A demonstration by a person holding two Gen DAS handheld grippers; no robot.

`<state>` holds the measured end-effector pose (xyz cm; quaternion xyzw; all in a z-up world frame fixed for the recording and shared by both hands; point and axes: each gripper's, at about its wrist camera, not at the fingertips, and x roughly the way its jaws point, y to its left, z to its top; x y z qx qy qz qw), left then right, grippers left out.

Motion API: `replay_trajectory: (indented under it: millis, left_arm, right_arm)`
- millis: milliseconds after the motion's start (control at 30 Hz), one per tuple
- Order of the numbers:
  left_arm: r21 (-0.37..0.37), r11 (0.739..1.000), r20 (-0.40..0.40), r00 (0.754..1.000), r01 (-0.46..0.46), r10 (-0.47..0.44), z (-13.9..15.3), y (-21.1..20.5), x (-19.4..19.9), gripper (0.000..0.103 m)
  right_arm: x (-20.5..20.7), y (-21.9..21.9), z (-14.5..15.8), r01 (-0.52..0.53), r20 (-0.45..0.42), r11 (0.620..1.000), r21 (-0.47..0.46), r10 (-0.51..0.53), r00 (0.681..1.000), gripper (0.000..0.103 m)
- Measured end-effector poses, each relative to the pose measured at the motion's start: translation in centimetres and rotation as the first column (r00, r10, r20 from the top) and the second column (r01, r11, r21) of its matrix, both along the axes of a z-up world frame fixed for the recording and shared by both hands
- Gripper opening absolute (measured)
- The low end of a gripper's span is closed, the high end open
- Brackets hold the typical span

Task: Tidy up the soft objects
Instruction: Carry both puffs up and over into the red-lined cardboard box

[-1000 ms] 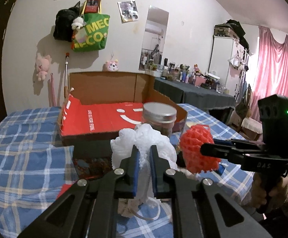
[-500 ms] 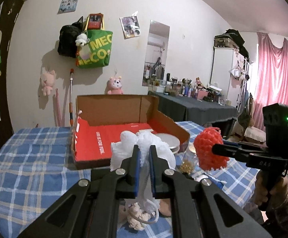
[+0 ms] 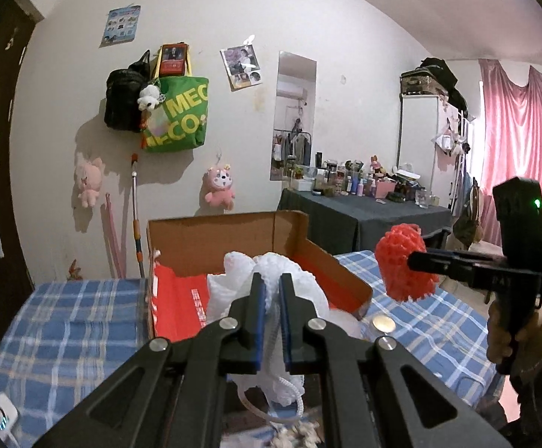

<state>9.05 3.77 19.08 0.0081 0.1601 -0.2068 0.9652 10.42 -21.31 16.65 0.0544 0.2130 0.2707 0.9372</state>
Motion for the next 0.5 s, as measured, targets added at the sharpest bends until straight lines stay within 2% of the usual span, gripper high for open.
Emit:
replay_trajectory:
  millis: [200,367,500]
  left_arm:
    - [0.026,0.999,-0.004,0.999,0.033,-0.033,1.8,-0.5,4.0,0.007]
    - [0.054,0.996,-0.047,0.997,0.068,-0.065,2.4,-1.5,8.5,0.007]
    - [0.072,0.993,-0.118,0.99,0.09,-0.082,1.8,-2.5,13.0,0.007]
  right_arm:
    - [4.0,0.0,1.9,-0.007,-0.025,1.0,-0.022,0.007,1.0,0.033]
    - [8.5,1.1,3.1,-0.038,-0.069,0.998,-0.059,0.034,0.997,0.033]
    - [12.9,2.1,3.0,-0.062,-0.139,0.994,-0.093,0.049,0.989,0.033]
